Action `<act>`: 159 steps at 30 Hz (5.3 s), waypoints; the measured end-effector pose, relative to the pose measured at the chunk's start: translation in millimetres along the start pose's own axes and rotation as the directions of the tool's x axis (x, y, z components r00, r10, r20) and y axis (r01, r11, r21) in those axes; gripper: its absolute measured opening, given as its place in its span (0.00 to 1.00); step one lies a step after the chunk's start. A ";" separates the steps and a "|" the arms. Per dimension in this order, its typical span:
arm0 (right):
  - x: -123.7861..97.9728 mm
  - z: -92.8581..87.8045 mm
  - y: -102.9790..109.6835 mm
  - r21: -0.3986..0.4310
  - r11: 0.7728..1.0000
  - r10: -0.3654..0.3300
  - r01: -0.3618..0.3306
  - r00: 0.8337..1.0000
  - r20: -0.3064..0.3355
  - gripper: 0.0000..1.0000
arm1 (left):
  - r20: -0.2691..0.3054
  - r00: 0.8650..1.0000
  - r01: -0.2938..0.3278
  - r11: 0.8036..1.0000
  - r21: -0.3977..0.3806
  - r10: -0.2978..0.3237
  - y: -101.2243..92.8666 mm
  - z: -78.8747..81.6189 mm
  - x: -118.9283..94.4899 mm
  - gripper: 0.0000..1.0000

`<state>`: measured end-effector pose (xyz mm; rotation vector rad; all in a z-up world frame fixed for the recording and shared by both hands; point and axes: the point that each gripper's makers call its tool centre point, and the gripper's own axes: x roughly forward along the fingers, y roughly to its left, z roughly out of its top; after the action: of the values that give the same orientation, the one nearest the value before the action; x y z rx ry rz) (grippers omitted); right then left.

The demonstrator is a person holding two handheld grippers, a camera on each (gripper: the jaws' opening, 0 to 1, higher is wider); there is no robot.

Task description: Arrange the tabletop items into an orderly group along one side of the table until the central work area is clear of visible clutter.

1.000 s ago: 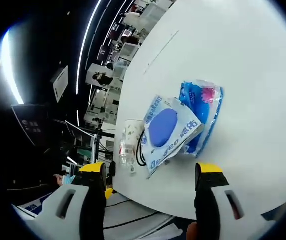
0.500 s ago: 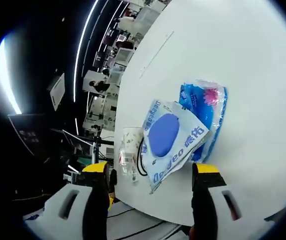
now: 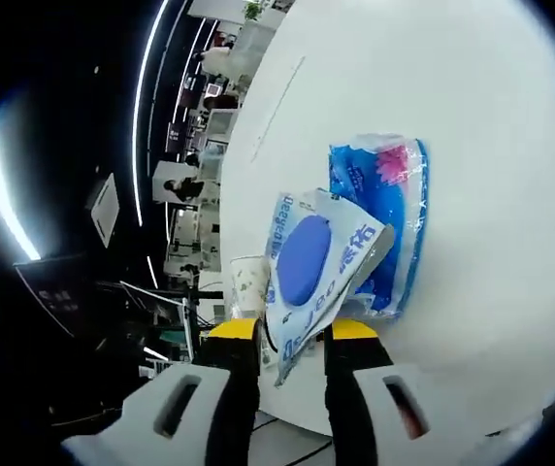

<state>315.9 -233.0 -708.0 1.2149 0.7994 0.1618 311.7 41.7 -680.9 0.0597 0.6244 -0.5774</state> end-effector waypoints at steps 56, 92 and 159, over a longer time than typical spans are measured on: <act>-68.8 18.9 124.6 -0.297 0.772 0.599 -0.561 0.799 0.047 0.00 | 0.451 0.790 0.612 0.579 -0.538 -0.416 -151.8 117.8 77.4 0.59; -104.3 29.4 120.9 -0.507 0.662 0.566 -0.551 0.812 -0.143 0.00 | 0.489 0.800 0.556 0.738 -0.383 -0.349 -123.3 155.1 55.9 0.00; 81.7 245.2 -8.1 -0.862 0.506 -0.176 -0.011 0.978 -0.115 0.01 | -0.016 0.998 0.064 0.992 -0.105 -0.066 -82.7 147.4 312.3 0.00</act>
<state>525.8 -383.1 -723.9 0.1789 0.7802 0.5428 552.9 -214.5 -728.5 -0.0536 0.6767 -0.6072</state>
